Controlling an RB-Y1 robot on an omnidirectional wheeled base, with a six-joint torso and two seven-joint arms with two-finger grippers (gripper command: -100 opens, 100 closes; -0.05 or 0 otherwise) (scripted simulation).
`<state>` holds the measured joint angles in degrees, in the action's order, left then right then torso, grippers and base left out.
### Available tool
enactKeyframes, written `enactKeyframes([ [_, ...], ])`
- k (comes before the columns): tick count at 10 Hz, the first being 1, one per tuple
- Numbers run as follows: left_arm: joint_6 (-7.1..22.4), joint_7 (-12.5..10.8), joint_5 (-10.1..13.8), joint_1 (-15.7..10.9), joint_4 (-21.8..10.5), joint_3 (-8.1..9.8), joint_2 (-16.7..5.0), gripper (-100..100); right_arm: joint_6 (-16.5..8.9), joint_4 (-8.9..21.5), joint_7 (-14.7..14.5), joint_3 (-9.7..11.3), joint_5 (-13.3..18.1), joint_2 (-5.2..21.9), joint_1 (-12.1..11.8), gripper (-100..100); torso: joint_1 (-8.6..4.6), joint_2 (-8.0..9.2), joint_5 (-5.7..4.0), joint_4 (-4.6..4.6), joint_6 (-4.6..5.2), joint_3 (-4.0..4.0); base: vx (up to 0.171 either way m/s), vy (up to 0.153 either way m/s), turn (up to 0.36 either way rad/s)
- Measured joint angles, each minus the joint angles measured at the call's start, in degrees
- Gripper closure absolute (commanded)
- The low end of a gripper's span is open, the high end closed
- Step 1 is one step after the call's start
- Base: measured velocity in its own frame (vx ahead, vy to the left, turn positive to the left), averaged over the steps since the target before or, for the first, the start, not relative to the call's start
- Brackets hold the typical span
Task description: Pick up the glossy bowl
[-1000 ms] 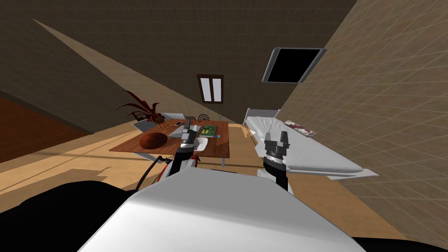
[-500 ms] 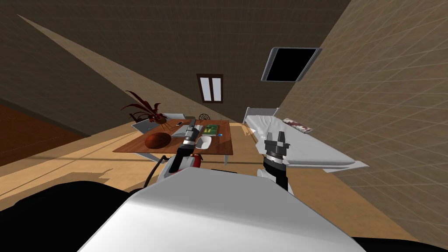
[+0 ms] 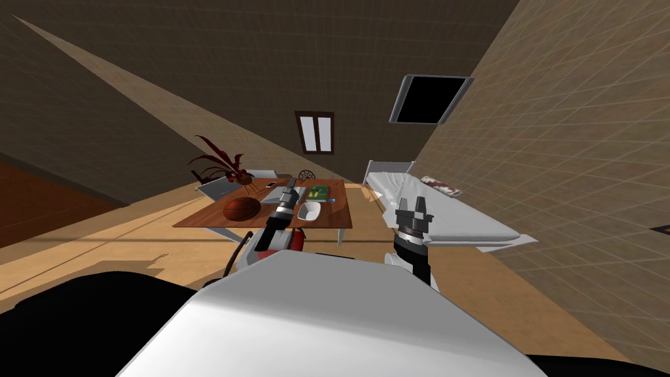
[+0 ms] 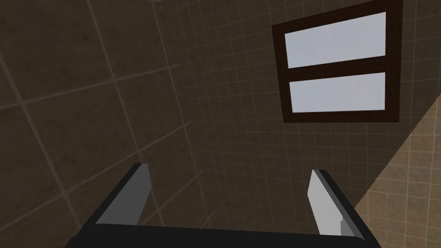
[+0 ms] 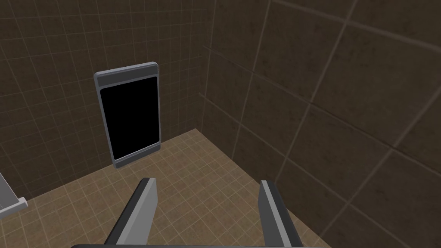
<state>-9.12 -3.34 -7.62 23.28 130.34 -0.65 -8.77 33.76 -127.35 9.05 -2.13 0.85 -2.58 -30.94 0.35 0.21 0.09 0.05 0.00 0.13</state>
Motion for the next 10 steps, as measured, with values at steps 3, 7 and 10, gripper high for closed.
enactKeyframes([
  [3,4.18,-0.53,-0.62,-2.05,-0.59,0.4,-1.11,-100,0.0,0.0,0.0,0.0,0.0,0.0,0.0,0,0.04,0.04,0.0,0.0,0.01,0.02,-0.07,0.089,-0.037],
  [7,9.75,-1.19,-1.41,-4.81,-1.57,0.86,-2.03,-100,0.0,0.0,0.0,0.0,0.0,0.0,0.0,0,0.04,0.05,0.0,0.01,0.01,0.02,-0.069,0.099,-0.052],
  [10,14.52,-1.54,-2.05,-6.76,-2.16,0.98,-2.24,-100,0.0,0.0,0.0,0.0,0.0,0.0,0.0,0,-0.06,-0.04,-0.01,-0.01,-0.01,-0.02,-0.06,0.083,-0.06],
])
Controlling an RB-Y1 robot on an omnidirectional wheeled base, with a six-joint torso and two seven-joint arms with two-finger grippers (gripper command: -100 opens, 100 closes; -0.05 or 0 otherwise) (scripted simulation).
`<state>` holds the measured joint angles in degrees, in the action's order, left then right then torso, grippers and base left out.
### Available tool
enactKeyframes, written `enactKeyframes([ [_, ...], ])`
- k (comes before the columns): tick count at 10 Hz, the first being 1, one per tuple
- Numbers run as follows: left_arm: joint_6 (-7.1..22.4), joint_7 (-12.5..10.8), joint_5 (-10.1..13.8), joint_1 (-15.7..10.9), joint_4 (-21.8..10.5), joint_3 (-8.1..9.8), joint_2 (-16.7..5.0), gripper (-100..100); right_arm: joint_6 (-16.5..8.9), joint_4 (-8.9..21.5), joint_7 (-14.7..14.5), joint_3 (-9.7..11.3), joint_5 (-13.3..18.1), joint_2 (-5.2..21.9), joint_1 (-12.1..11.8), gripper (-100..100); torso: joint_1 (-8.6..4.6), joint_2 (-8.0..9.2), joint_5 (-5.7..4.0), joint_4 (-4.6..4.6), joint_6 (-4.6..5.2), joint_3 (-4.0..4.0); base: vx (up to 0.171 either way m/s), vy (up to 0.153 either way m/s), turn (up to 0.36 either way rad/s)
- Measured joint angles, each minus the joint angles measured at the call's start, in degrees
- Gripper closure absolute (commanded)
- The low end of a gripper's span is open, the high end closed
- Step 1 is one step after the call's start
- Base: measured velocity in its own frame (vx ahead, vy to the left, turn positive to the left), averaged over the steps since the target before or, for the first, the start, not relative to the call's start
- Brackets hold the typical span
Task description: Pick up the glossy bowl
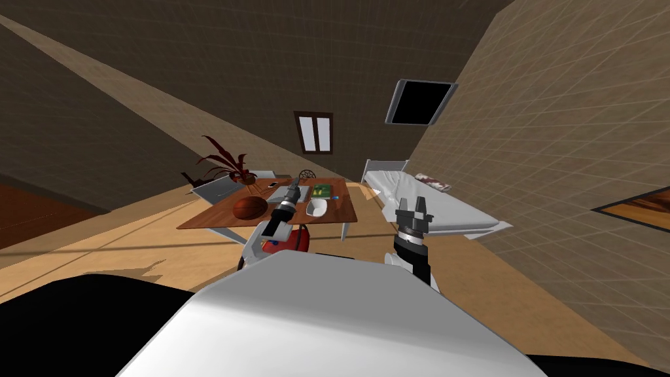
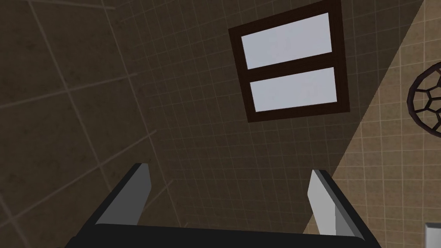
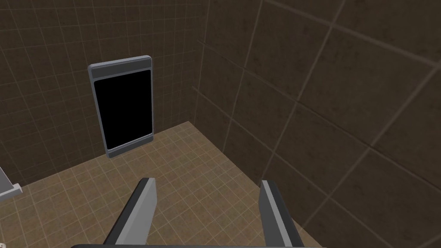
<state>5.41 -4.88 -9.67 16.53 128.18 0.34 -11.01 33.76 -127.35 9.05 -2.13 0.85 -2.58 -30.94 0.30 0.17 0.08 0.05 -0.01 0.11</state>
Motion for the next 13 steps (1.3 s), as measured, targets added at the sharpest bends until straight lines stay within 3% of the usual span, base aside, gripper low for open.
enactKeyframes([
  [13,21.06,-2.57,-1.12,-6.63,-2.58,1.38,-0.65,-100,0.0,0.0,0.0,0.0,0.0,0.0,-0.01,0,-0.11,-0.11,-0.02,-0.02,-0.01,-0.06,-0.048,0.059,-0.054],
])
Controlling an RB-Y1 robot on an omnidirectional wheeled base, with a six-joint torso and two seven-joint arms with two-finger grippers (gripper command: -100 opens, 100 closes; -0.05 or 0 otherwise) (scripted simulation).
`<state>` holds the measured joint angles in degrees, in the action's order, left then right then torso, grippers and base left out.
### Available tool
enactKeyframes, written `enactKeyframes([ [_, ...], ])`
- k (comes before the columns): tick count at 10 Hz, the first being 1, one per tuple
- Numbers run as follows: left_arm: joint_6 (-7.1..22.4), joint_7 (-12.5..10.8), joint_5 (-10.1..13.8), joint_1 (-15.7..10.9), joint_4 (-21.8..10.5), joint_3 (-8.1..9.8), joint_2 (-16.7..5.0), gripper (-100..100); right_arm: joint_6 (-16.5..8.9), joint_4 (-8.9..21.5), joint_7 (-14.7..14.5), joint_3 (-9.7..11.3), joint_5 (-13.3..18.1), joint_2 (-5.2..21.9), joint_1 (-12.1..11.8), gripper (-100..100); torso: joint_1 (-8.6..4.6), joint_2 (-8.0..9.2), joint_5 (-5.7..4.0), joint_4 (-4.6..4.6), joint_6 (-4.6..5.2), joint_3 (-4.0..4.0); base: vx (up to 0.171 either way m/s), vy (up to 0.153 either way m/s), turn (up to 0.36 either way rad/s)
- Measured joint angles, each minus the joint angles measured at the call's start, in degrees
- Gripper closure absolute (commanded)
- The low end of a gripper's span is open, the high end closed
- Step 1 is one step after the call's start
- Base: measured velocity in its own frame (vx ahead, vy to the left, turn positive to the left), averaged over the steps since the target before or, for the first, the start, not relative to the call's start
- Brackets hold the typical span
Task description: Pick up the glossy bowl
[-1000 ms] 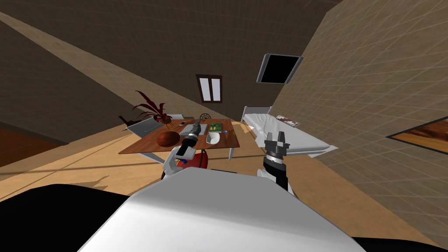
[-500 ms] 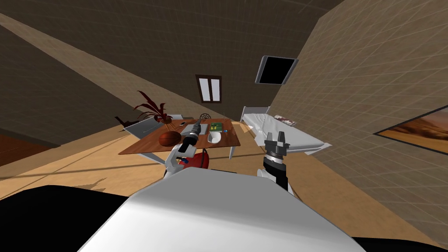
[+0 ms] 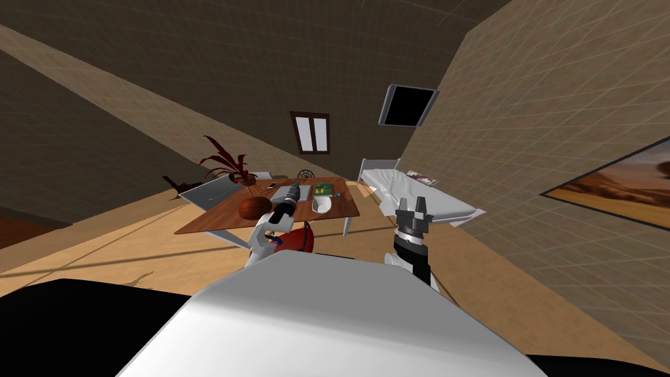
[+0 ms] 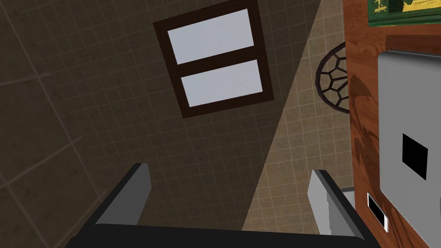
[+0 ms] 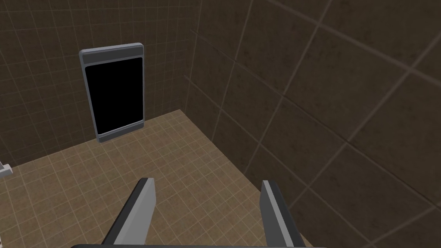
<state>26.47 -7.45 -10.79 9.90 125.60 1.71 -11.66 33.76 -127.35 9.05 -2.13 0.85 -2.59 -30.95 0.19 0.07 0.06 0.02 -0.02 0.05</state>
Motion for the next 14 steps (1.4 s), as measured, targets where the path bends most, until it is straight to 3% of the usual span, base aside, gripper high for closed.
enactKeyframes([
  [14,22.08,-3.23,0.56,-4.16,-4.72,1.15,1.04,-100,0.0,0.0,0.0,0.0,0.0,0.0,-0.01,0,-0.21,-0.25,-0.04,-0.06,0.01,-0.14,0.0,0.011,-0.051],
])
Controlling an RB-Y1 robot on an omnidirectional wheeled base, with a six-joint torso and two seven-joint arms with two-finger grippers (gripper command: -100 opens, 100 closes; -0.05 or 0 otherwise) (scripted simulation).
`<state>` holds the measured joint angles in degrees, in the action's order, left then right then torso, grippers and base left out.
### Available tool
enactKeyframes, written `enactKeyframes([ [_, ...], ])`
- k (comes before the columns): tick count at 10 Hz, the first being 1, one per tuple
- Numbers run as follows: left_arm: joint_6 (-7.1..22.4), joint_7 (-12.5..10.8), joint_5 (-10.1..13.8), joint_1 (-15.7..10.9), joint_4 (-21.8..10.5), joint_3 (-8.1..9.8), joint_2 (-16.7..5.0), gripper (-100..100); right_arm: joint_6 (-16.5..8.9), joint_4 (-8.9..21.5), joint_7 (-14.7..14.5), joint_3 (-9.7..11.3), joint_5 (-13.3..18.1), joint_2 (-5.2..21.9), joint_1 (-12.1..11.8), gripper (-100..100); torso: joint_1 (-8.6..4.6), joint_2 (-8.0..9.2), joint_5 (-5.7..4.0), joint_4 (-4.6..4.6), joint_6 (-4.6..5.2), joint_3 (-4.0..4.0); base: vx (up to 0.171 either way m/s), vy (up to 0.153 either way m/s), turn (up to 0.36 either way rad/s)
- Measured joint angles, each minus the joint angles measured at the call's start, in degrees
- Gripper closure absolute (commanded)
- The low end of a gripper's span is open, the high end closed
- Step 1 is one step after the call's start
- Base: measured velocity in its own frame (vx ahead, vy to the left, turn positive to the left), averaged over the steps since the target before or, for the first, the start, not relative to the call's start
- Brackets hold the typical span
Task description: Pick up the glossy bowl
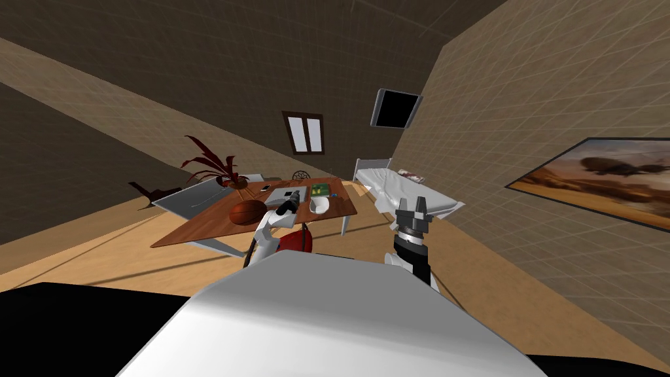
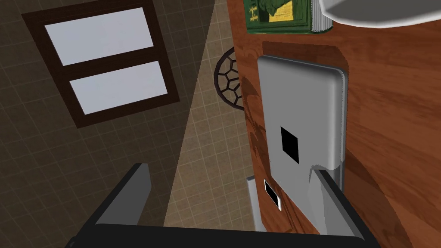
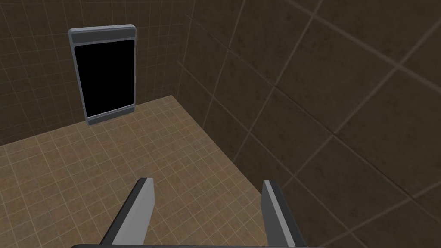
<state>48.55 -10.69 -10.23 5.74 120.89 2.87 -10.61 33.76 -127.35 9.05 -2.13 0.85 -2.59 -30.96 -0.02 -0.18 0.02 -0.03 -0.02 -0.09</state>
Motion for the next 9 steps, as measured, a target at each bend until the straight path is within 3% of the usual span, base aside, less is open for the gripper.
enactKeyframes([
  [9,13.92,-2.16,2.64,-0.6,-2.92,1.06,0.8,-100,0.0,0.0,0.0,0.0,0.0,0.0,-0.01,0,-0.09,-0.24,-0.02,-0.05,-0.01,-0.13,0.052,-0.021,-0.051],
])
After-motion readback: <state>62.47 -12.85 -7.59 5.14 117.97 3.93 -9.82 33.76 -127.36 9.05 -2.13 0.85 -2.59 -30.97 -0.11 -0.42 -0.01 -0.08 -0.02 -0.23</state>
